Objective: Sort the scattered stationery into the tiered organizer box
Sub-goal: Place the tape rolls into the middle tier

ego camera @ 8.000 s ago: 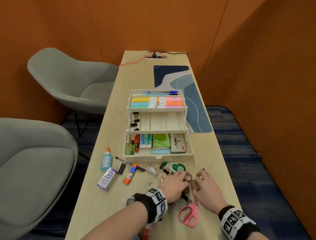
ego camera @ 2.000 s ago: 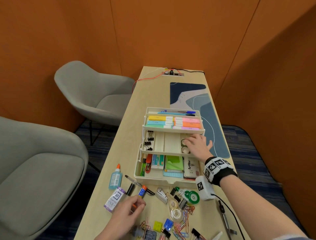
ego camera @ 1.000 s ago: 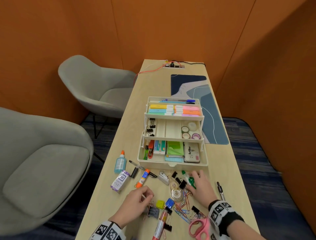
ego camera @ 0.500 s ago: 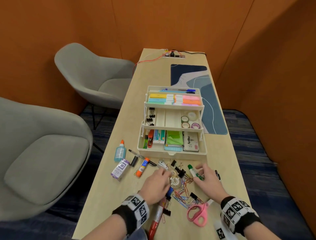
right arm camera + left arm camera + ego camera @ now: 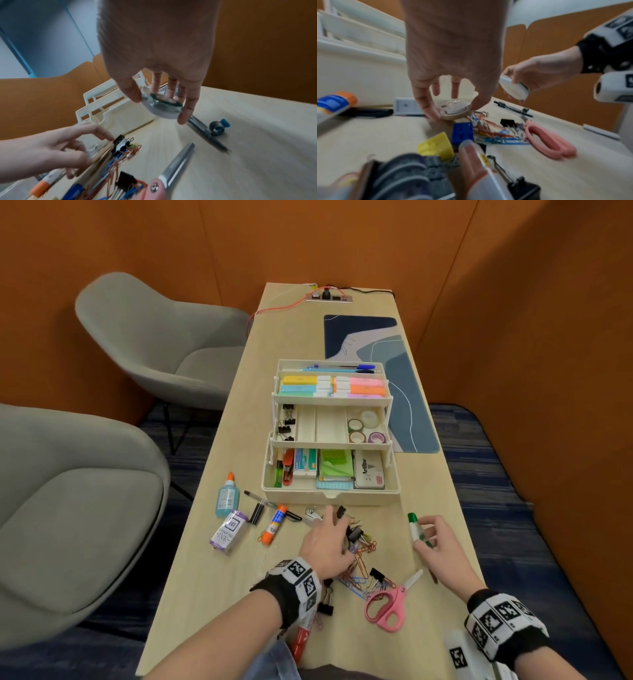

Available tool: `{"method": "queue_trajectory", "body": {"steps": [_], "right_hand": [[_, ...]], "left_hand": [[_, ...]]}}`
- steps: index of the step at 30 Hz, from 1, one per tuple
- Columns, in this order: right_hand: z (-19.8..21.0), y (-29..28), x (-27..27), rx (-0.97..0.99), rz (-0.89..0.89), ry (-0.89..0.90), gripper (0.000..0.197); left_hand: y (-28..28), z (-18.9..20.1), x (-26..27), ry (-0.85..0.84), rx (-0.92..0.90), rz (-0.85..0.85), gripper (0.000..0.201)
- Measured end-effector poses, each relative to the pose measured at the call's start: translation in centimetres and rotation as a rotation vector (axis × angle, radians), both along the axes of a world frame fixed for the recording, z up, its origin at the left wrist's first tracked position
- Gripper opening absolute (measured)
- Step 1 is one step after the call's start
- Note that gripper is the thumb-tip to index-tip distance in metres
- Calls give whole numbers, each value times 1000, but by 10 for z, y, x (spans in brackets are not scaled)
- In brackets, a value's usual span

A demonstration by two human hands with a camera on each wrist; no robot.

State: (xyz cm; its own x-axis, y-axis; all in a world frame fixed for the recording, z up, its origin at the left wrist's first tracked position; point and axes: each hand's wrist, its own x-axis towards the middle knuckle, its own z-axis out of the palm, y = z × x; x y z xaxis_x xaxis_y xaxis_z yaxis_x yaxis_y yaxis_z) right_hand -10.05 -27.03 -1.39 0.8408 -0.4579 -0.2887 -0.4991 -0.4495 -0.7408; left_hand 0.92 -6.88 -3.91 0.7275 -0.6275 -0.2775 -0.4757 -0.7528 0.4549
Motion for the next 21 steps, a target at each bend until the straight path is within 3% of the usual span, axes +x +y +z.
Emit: {"method": "queue_trajectory", "body": {"steps": [4,8,12,17,21], "right_hand": [[4,-7,0,131,-111,-6,33],[6,-5,3,167,-115,2,36],[2,9,9,117,63,58,47],[6,41,25,-36,395,186,36],[6,61,40,-41,512,187,29]], "left_hand": [[23,14,8,236,-184,40,61],[64,33,22,447,-415,225,56],[119,51,33,572,-724,430,58],[166,48,33,704,-900,640,75],[177,40,21,796,-962,748,78]]}}
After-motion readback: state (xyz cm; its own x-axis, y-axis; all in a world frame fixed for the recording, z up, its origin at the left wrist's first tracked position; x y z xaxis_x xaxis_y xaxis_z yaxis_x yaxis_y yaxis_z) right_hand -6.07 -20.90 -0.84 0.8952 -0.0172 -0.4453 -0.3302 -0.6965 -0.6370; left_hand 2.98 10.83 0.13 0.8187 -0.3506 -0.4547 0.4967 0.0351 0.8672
